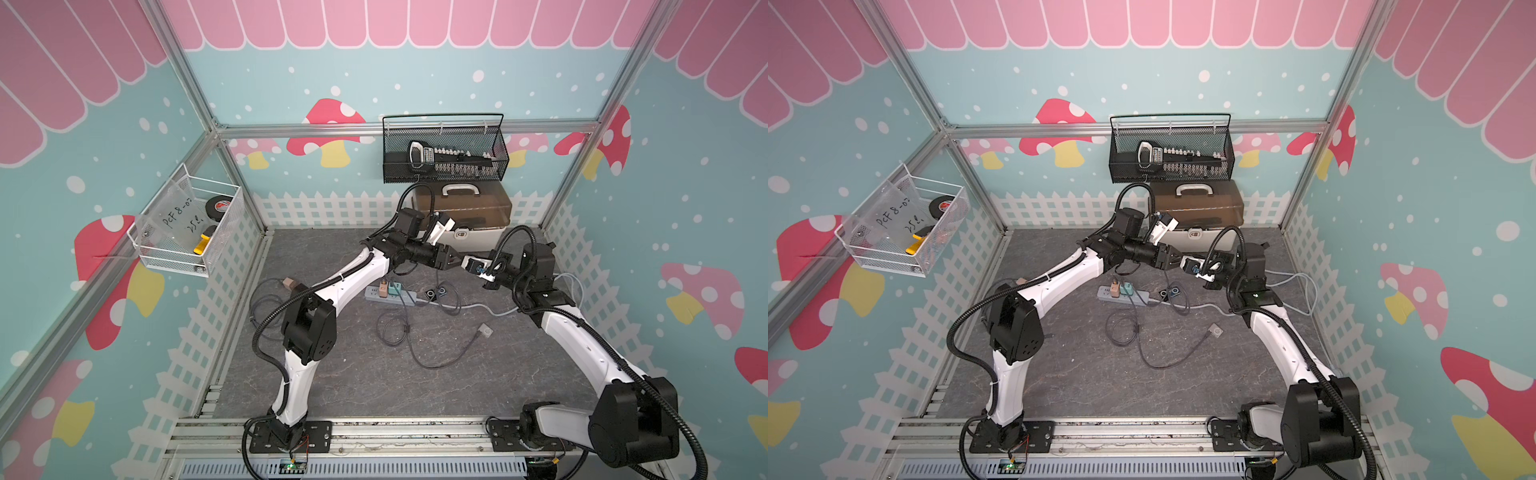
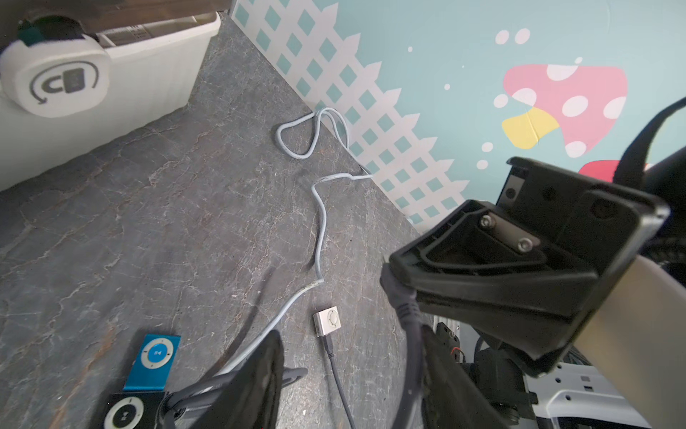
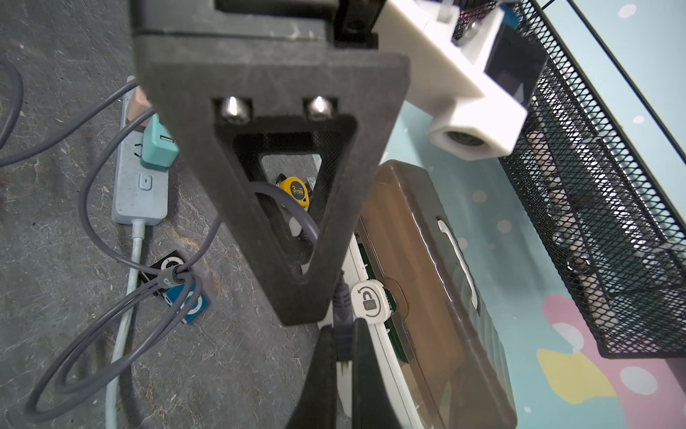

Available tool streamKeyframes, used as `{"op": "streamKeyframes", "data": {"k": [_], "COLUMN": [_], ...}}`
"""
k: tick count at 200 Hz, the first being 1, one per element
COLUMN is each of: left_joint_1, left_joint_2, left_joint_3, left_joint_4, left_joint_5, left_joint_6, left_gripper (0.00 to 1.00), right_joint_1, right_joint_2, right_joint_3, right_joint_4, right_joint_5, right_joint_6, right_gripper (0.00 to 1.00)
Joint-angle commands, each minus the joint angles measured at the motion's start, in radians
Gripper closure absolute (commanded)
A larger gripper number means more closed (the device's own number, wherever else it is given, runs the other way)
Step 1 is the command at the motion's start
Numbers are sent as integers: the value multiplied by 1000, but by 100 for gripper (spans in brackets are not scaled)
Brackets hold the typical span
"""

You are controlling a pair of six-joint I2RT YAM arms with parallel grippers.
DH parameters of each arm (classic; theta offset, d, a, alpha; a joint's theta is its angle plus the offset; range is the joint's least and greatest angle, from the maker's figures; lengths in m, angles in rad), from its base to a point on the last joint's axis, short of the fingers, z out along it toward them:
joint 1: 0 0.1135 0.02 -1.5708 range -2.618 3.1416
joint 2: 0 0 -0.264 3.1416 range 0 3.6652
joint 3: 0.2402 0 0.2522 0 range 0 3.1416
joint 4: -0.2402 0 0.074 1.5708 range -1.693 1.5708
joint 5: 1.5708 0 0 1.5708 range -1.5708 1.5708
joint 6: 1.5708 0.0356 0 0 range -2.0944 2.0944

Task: Charge mp3
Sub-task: Pick up the charging cable from the center of the board.

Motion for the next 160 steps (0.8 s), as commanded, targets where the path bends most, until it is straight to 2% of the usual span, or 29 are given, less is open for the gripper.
{"op": "streamKeyframes", "data": {"k": [1,60,160], "left_joint_1": [5,5,5], "left_joint_2": [20,22,33], "left_joint_3": [31,43,40], "left_joint_4": [-14,9,33], "left_joint_5": [33,28,42], "left_joint_6": [-31,-58,-54], "left_gripper": [52,57,93], "right_joint_1": [14,39,58], "right_joint_2": [21,48,63], "right_joint_3": [17,21,29], "right_joint_4": [28,25,66], "right_joint_5": [-38,-20,34], "right_joint_6": [-14,-40,5], "right_gripper": [100,100,100]}}
